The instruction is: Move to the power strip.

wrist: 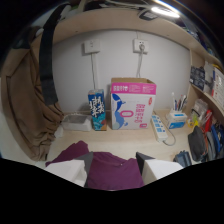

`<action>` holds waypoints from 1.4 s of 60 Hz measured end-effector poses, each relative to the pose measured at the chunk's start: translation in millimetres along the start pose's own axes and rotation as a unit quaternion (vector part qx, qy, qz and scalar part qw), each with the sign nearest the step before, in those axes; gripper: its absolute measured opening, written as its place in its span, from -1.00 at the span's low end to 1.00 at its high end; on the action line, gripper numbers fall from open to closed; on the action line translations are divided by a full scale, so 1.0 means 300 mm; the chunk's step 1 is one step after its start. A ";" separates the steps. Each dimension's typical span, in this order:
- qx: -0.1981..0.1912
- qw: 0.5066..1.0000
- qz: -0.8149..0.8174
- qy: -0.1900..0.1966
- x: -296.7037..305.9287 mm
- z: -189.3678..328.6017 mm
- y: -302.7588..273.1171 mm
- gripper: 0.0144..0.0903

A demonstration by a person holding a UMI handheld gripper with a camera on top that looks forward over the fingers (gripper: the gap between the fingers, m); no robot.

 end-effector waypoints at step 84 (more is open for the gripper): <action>-0.064 0.997 0.008 0.041 0.894 0.775 -0.065 0.89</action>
